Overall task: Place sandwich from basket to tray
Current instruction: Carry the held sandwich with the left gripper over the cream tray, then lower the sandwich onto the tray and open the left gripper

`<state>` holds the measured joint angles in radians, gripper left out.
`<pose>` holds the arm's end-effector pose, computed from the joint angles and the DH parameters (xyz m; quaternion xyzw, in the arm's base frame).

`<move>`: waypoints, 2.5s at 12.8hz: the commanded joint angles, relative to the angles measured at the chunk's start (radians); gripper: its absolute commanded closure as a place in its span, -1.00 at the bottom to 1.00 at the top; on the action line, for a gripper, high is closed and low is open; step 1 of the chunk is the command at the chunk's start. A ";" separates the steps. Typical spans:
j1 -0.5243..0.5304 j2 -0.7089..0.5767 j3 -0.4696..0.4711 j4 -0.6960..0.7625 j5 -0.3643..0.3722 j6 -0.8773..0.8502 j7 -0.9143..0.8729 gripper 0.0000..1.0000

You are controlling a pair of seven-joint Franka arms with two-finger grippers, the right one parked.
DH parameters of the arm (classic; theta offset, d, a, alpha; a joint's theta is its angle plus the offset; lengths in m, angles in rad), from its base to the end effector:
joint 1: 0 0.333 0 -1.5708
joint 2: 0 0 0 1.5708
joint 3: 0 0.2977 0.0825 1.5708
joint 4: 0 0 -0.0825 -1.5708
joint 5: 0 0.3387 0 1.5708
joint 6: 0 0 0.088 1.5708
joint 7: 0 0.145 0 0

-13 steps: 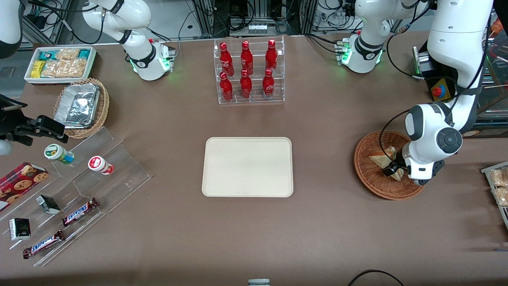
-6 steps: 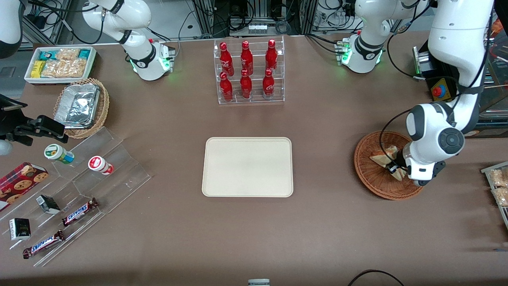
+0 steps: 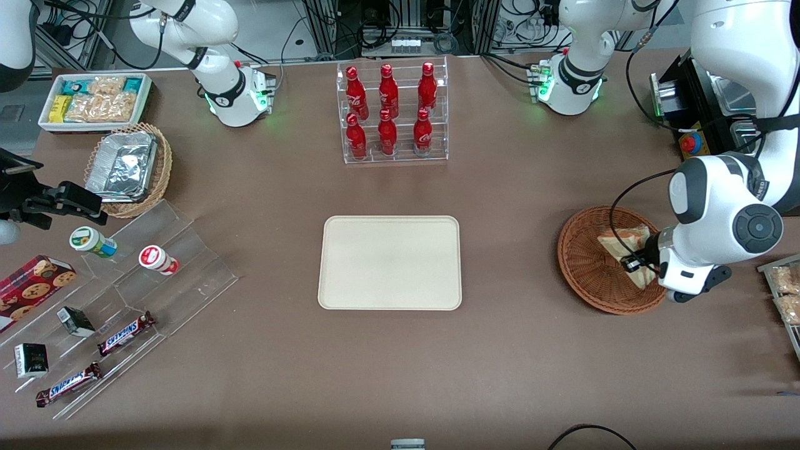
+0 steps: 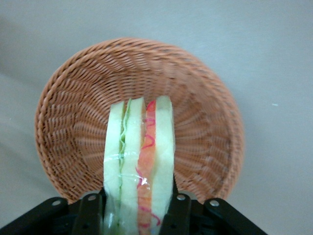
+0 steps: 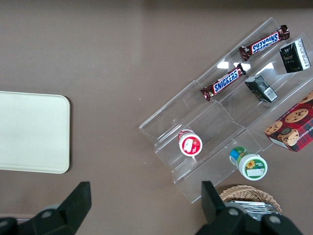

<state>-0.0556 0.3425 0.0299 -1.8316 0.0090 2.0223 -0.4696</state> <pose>0.5683 -0.0145 0.3049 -0.9732 -0.2168 0.0713 0.0273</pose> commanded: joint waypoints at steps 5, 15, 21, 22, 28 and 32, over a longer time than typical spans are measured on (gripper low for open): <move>-0.251 0.137 0.007 0.201 -0.066 -0.027 -0.012 0.27; -0.558 0.414 -0.059 0.482 -0.110 -0.024 -0.024 0.33; -0.570 0.515 -0.059 0.526 -0.109 0.015 -0.058 0.24; -0.570 0.518 -0.058 0.525 -0.109 0.019 -0.058 0.20; -0.569 0.514 -0.054 0.523 -0.098 0.036 -0.084 -0.65; -0.553 0.387 -0.045 0.525 -0.092 -0.080 -0.104 -1.00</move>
<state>-0.6179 0.8133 -0.0207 -1.2966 -0.0911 2.0121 -0.5480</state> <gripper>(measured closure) 0.004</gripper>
